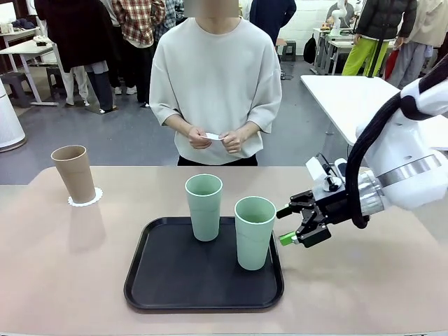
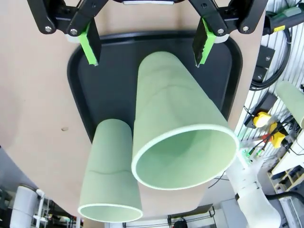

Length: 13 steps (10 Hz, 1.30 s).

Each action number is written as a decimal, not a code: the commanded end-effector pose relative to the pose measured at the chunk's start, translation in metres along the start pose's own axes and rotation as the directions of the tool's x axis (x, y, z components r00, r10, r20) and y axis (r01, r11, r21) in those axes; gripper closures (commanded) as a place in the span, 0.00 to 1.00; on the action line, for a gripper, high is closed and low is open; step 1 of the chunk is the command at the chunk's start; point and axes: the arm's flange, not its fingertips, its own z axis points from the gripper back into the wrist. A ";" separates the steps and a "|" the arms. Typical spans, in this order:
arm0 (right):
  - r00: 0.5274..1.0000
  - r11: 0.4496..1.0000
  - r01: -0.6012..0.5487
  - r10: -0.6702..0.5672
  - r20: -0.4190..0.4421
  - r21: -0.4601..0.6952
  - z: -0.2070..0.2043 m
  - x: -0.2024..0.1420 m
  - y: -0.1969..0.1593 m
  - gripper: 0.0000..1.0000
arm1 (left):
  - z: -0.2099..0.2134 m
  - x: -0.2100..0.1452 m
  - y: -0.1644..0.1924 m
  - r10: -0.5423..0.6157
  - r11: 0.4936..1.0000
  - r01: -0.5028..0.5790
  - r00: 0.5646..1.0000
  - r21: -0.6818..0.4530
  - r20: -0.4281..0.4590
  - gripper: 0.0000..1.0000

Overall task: Place coasters on the table and set cups on them.
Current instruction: Take one Reusable plastic cup from the Flat Tray and place it on a coaster set by the human.

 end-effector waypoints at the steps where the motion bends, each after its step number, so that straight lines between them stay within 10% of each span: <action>1: 0.999 0.999 -0.045 0.045 0.018 -0.015 -0.018 -0.001 -0.004 0.00 | 0.002 -0.001 -0.002 -0.006 1.000 0.006 1.000 -0.003 0.006 0.00; 13: 0.999 0.997 -0.030 0.026 0.042 0.076 -0.040 0.005 -0.002 0.00 | 0.002 -0.001 -0.002 -0.006 1.000 0.006 1.000 -0.003 0.006 0.00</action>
